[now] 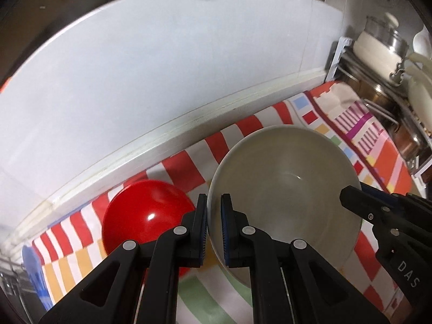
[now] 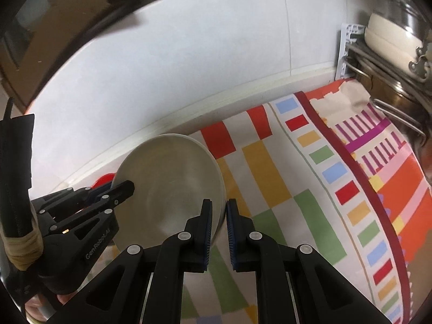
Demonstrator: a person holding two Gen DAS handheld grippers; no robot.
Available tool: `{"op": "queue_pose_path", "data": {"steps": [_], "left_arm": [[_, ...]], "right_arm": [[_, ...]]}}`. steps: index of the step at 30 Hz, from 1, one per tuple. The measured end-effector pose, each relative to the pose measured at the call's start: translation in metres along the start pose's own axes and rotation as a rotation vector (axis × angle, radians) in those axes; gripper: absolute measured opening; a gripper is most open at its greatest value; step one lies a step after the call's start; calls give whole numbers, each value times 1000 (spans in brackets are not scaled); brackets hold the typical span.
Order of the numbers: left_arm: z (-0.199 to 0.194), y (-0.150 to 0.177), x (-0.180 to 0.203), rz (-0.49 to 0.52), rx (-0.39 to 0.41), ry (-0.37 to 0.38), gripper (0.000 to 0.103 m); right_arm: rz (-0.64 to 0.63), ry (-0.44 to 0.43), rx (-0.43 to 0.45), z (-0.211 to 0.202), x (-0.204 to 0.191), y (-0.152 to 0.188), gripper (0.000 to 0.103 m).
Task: Organize plates and bowls
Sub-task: 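Lift the white bowl with both grippers and carry it toward the plate stack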
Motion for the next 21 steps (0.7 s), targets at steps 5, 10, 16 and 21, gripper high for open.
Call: {"op": "queue_pose_path", "data": {"steps": [5,10,16,21], "left_arm": [[-27,16,6,-24,-1,0,11],[-51,37,11,-61,3,10,11],[-78,64,18,-99,4,19,11],[-93,84,25,-115,4,19,11]], "right_arm": [[0,-20,18,-28,-3,9,13],[12,-30,37,-53,-1,21,13],[-20,-35,48,-81,-3,40,13],[-32,-42,39,-97,-2,57,13]]}}
Point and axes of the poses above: each gripper's, at about its wrist camera, not at the fingertips, and z roughly the way its jaws point, x to its right, y to its underside, the point moved 3 cm from there along z, roughly the way its jaws point, and after that the axes turned 4 degrees about x, right-handed, at the moved point
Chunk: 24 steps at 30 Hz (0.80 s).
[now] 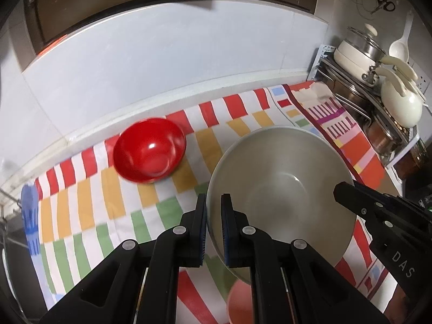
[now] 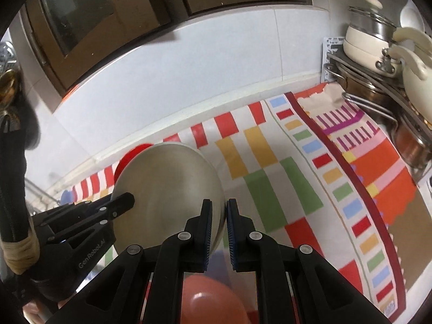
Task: Organize plates and bowls
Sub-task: 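Lift the white bowl with both grippers and carry it toward the plate stack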
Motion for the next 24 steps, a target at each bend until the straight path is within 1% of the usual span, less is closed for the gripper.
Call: {"op": "queue_pose_path", "data": {"steps": [15,20,24], "left_arm": [[-28,54,18,-49,-32,47,11],[-32,66,21,-60,-38,58,11],[-29,76,22,-61,-59,55,11]], "right_arm": [[-12,4,-31,-39,7,54,13],[-14,5,-54,-43,8,69,13],[-16,6,-77,-44,10,80,13]]}}
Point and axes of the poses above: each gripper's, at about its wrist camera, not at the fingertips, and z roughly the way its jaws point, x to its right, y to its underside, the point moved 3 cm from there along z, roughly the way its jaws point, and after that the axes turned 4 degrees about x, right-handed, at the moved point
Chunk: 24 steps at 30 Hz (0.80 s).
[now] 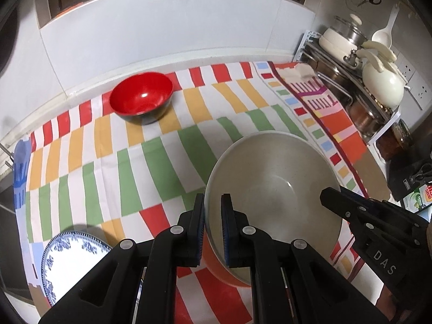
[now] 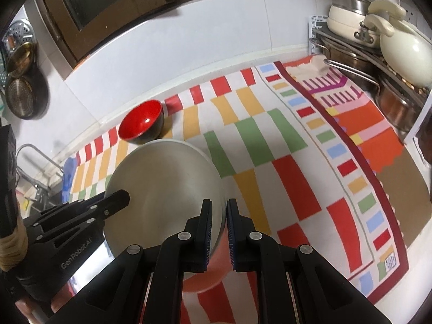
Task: Organize plates and bowls
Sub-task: 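Lift the white bowl with both grippers and carry it toward the plate stack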
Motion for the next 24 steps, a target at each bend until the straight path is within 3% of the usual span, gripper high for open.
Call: {"op": "queue_pose_path", "data": {"steps": [24], "left_arm": [[32,35,-2,6,-122,-26,13]], "right_arm": [[-48,20,-125,28,1,37,13]]}}
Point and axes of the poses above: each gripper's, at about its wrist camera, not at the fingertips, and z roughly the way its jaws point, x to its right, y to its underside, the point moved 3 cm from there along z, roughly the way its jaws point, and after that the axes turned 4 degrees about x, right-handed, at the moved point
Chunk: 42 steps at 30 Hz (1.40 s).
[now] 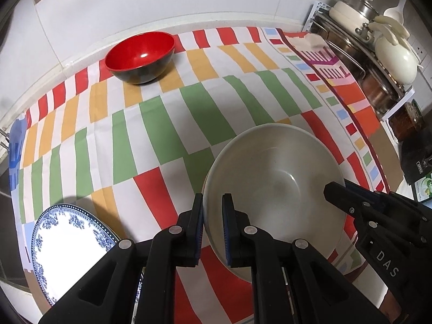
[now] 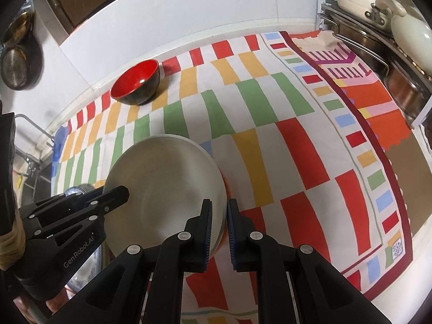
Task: Organize plates and bowls
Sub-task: 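Lift the white bowl with both grippers and carry it toward the plate stack, then lower the white bowl into the pink bowl and open both grippers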
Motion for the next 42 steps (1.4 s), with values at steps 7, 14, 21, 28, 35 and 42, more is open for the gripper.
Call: {"op": "queue_pose_path", "data": {"steps": [7,14,21,28,35,42], "left_arm": [[6,1,-1,-6,-22,11,23],[7,1,-1,4,-7,-6,35],[-4,-2,-7,17,42,-37,40],[-19,-8,-14,30,91,-67,45],[-38,-18,-26,19,154,-94,51],[-59,-30,-45,0,216,-128,57]], "right_arm": [[-6,-1,-15,6,0,3,14],[-22,10,-12,11,-2,5,14],[-51,26,16,8,-5,3,25],[-82,23,55,-3,-13,-4,25],[-116,14,91,-10,-23,-15,25],[-148,-6,136,-19,-37,-33,33]]}}
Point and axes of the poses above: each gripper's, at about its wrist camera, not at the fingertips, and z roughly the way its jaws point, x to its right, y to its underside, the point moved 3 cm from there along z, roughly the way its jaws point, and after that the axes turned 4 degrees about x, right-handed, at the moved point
